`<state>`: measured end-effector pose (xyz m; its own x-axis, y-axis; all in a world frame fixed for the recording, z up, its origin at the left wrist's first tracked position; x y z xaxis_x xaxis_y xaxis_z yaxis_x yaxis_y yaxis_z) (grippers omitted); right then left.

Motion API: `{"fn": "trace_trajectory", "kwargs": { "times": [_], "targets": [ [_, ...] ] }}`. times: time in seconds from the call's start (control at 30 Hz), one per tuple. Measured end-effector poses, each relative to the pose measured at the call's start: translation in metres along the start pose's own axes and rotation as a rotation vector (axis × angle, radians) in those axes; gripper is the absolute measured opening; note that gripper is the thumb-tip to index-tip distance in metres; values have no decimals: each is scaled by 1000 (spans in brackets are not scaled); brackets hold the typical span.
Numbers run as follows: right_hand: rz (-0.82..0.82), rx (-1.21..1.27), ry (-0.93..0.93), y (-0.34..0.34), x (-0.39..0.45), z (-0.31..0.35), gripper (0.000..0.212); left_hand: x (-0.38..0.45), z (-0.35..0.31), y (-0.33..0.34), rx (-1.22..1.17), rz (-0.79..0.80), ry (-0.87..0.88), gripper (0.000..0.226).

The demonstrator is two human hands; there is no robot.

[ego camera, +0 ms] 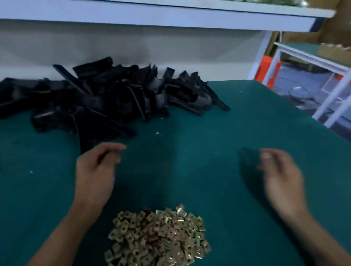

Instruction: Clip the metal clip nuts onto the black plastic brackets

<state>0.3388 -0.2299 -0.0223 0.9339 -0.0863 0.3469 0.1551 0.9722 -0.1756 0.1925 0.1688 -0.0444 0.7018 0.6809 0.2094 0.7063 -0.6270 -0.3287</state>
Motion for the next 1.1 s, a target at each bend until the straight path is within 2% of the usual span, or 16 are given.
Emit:
{"fn": "trace_trajectory", "kwargs": {
  "times": [0.07,0.17,0.23,0.27,0.33,0.4,0.47,0.57,0.7,0.8,0.93,1.03,1.1],
  "targets": [
    [236,-6,-29,94,-6,13,10,-2,20,-19,-68,-43,-77,24],
    [558,-1,-112,209,-21,35,9,2,29,-32,-108,-71,-103,23],
    [753,11,-145,265,-33,51,24,6,29,-33,-100,-105,-108,26],
    [809,-94,-246,291,-37,59,35,8,31,-33,-112,-121,-120,27],
    [828,-495,-571,335,-47,75,48,11,35,-35,-143,-134,-149,27],
    [802,-720,-738,360,-51,87,33,12,36,-35,-157,-119,-162,24],
    [772,-822,-782,367,-49,97,16,12,33,-32,-119,-94,-133,22],
    [736,-933,-789,355,-42,103,11,11,26,-29,-18,-84,-75,21],
    [652,-874,-778,319,-31,121,10,7,17,-28,-73,-76,-25,18],
    [527,-646,-652,277,-22,136,13,5,9,-24,-196,-30,5,32],
    [466,-202,-318,230,-27,123,10,1,5,-7,-303,109,16,37],
    [595,292,83,231,-50,101,16,-3,0,7,-459,213,-26,43],
    [736,349,196,241,-72,94,15,-4,-5,11,-550,250,-51,37]
  ]
}}
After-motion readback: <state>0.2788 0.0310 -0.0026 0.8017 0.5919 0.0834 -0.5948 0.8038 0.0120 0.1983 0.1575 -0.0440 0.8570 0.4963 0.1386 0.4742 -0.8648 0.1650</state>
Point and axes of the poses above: each hand's wrist, its own x-axis towards the middle knuckle, its own y-axis out of the palm, z = x × y, the point moved 9 cm from there along x, towards the middle knuckle, and after that the axes turned 15 degrees about x, right-handed, at the moved point
